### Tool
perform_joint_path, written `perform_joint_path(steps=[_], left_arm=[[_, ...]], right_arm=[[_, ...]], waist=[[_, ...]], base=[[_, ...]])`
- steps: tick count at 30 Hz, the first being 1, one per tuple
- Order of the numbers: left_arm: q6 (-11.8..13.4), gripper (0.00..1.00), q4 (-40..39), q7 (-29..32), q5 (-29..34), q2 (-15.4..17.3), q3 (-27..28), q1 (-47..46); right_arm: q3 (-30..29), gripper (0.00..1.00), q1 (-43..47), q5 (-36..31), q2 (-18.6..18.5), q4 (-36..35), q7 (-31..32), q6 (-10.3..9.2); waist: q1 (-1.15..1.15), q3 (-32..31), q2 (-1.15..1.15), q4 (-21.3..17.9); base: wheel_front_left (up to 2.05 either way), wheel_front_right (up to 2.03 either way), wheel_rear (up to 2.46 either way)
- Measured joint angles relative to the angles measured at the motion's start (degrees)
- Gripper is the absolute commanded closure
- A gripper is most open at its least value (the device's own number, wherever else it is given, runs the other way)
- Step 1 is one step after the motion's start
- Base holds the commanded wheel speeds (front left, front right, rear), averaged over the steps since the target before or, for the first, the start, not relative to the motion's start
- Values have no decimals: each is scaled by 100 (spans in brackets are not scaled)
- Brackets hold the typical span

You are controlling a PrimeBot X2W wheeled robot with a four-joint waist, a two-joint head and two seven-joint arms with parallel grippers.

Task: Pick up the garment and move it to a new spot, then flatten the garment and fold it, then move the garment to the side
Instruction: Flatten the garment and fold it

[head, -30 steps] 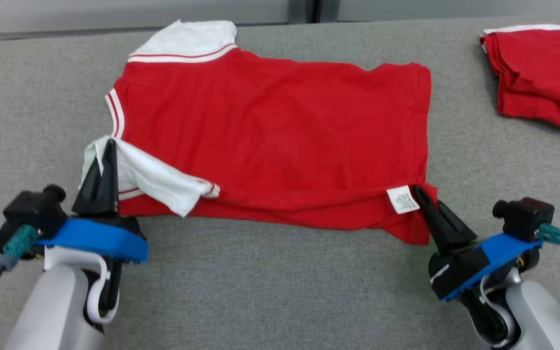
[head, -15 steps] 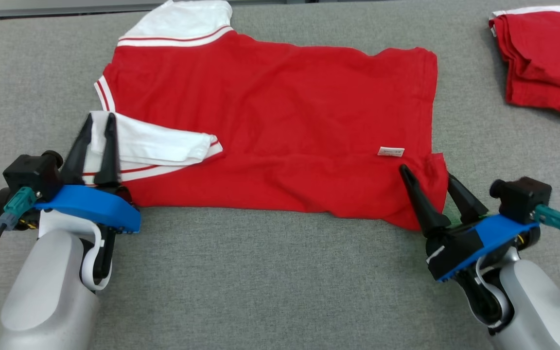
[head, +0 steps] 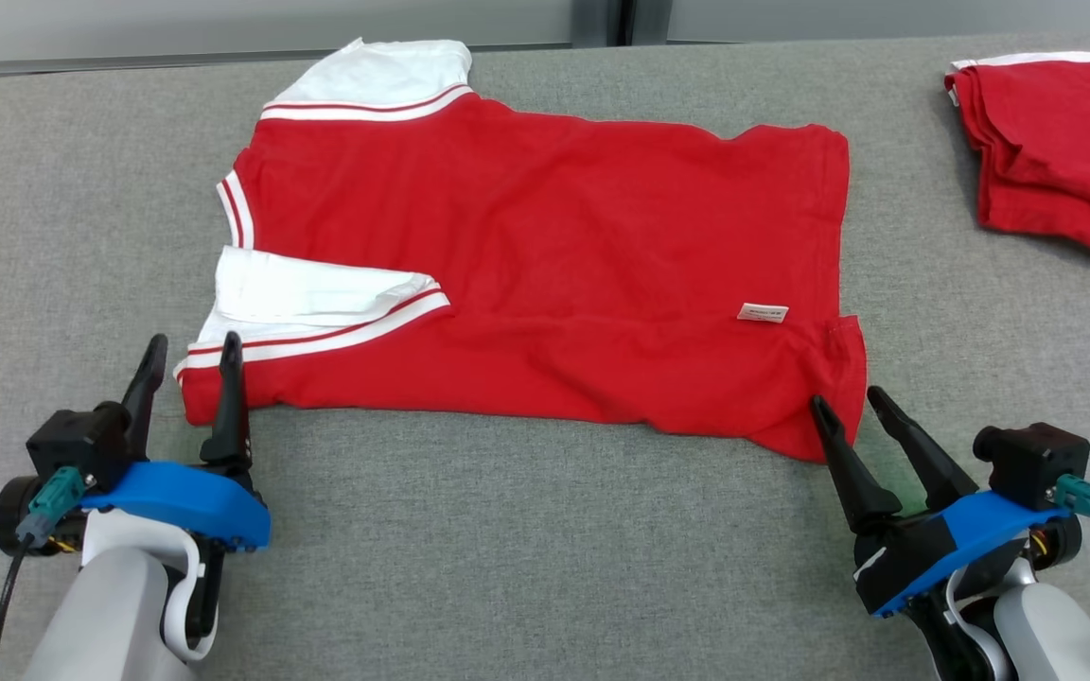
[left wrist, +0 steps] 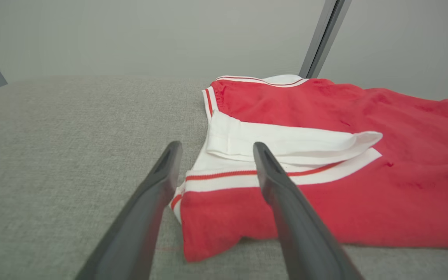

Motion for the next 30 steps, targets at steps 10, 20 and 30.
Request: perform_joint_path(steps=[10, 20, 30], left_arm=[[1, 0, 559, 46, -13, 20, -85, 54], [-176, 68, 1172, 181, -188, -9, -178, -375], [-263, 100, 1415, 51, -312, -99, -218, -403]], right_arm=[[-91, 0, 24, -332, 259, 269, 129, 0], [57, 90, -228, -357, 426, 542, 99, 0], [113, 100, -314, -160, 414, 779, -123, 0]], waist=[[0, 29, 0, -8], [0, 104, 0, -25], [0, -106, 0, -9]], base=[[0, 0, 0], [0, 0, 0], [0, 0, 0]])
